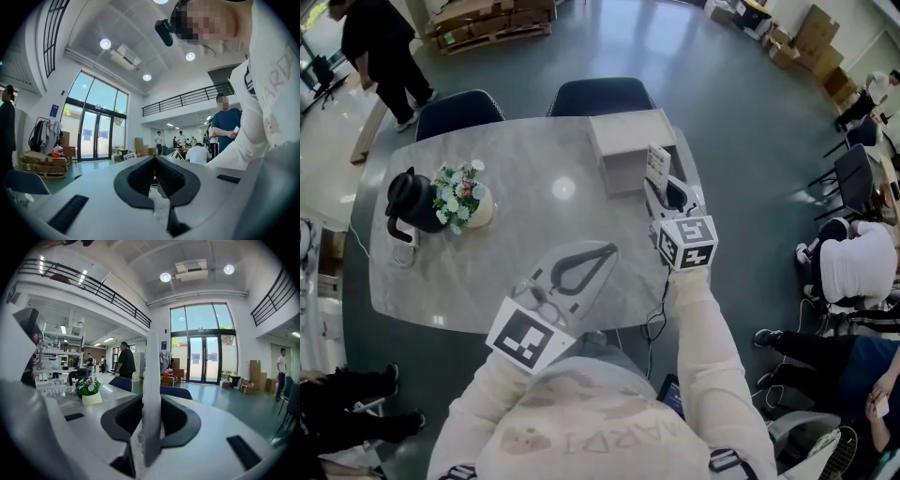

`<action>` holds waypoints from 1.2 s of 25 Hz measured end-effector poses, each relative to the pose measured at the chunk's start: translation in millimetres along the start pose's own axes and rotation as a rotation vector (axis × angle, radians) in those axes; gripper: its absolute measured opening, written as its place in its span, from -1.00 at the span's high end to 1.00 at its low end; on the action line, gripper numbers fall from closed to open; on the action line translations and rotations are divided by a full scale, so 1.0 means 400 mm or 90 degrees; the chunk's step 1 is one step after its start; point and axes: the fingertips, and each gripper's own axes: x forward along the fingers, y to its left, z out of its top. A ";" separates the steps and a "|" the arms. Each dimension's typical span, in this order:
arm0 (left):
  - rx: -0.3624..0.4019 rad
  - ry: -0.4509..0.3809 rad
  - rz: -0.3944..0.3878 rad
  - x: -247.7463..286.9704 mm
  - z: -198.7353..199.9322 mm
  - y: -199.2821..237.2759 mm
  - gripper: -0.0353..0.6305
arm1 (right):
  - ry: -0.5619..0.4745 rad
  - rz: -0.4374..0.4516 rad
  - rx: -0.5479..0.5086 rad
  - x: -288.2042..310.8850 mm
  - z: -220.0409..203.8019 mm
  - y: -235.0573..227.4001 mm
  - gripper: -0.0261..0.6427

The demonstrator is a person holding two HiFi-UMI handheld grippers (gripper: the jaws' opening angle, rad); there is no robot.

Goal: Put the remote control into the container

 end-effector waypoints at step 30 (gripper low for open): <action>-0.026 0.010 -0.009 0.055 -0.094 0.245 0.86 | 0.401 0.108 -0.479 0.331 -0.328 -0.128 0.61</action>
